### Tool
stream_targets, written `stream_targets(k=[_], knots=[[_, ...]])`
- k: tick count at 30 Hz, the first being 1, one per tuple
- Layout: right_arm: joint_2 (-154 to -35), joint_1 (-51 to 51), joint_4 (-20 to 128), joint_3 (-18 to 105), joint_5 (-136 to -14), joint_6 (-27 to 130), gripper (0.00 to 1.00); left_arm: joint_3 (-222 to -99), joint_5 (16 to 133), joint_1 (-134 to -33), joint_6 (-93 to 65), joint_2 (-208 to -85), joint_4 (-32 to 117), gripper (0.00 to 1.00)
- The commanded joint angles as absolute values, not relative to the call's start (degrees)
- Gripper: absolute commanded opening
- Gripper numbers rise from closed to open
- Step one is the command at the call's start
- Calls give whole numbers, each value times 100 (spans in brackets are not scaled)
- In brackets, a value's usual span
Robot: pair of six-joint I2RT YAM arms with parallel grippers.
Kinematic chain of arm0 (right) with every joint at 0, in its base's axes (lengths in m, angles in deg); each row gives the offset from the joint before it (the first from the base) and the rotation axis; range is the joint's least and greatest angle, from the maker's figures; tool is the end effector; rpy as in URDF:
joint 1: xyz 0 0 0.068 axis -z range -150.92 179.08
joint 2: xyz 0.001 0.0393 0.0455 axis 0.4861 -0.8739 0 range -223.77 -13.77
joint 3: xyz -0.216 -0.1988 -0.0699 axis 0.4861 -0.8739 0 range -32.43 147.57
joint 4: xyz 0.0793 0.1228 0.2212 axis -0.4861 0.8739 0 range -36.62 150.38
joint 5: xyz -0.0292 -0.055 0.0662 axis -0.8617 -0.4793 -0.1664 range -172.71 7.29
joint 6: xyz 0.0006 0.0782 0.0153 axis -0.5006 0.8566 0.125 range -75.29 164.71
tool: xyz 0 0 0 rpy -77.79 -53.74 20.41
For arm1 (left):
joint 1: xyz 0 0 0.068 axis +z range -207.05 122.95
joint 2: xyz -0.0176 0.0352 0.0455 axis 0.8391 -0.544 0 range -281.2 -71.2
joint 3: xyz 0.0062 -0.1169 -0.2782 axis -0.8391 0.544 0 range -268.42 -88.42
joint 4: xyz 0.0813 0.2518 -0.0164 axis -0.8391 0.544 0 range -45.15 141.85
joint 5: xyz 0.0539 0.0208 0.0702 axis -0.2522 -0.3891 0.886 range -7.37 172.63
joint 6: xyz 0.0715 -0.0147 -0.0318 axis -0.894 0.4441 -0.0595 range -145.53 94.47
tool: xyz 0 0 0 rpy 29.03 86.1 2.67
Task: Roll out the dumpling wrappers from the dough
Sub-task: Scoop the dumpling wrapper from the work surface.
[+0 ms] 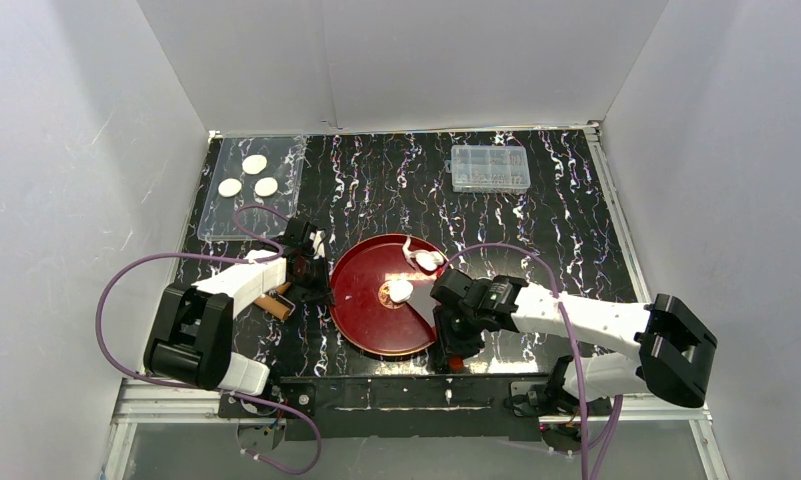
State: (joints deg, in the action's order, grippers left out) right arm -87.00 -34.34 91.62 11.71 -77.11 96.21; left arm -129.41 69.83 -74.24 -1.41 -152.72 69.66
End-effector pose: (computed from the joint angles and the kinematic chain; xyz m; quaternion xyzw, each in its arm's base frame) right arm 0.0999 0.2147 0.1950 -0.1113 0.9730 0.1912 0.0651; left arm 0.2473 -0.0925 0.1600 -0.0349 0.9705 -0.1767 0.1601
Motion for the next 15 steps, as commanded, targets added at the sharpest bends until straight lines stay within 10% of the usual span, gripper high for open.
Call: stream_targets(k=[1, 15], knots=[[-8776, -3189, 8975, 1187, -7858, 9426, 1, -12867, 6852, -7432, -259, -15057, 7184, 0], [-8795, -3235, 9341, 1379, -6798, 8750, 1, -12893, 6900, -7422, -250, -15062, 7191, 0]])
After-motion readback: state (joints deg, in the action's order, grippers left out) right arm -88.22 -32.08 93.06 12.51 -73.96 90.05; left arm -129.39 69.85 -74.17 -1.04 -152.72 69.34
